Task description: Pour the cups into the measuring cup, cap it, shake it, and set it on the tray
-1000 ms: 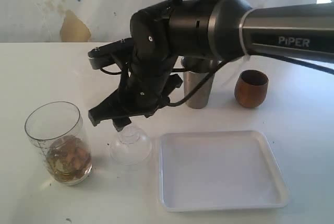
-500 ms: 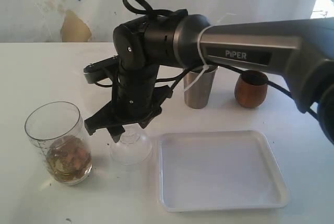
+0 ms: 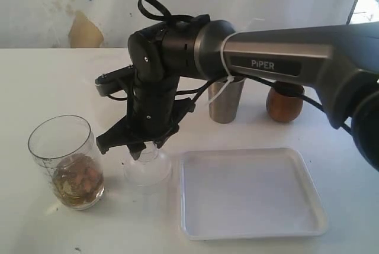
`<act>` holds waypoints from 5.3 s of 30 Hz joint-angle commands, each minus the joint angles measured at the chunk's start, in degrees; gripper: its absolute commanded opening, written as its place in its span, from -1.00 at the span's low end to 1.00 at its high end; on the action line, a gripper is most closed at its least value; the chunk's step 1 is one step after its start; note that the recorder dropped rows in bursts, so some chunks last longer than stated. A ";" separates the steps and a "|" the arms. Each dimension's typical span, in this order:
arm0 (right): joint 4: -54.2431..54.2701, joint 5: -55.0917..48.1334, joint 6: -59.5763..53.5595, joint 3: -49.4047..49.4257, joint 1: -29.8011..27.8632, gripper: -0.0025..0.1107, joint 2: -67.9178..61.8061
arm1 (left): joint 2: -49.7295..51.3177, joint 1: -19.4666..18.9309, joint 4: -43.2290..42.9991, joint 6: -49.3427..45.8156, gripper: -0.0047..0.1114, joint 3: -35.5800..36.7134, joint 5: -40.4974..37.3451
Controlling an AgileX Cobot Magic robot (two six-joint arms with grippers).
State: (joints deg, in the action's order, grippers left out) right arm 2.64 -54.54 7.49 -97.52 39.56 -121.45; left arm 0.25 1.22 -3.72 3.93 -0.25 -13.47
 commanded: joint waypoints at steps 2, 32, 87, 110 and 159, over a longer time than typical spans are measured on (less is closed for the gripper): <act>-0.77 -1.31 -1.16 -0.15 -0.18 -0.87 0.55 | -0.25 0.08 -0.03 0.12 -0.92 0.25 0.10; -2.10 -15.42 3.17 -19.03 5.11 -0.96 14.47 | -0.25 0.08 -0.03 0.12 -0.92 0.25 0.10; 0.36 -15.42 5.84 -23.73 9.70 -0.96 3.44 | -0.25 0.08 -0.03 0.12 -0.92 0.25 0.10; 0.54 -13.47 5.62 -23.73 9.70 -0.96 3.06 | -0.25 0.08 -0.03 0.12 -0.92 0.25 0.10; 0.37 -11.46 6.66 -23.73 10.64 -0.56 2.40 | -0.25 0.08 -0.03 0.12 -0.92 0.25 0.10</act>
State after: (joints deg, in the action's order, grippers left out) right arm 3.37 -66.92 13.90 -121.47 49.74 -118.76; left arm 0.25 1.22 -3.72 3.93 -0.25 -13.47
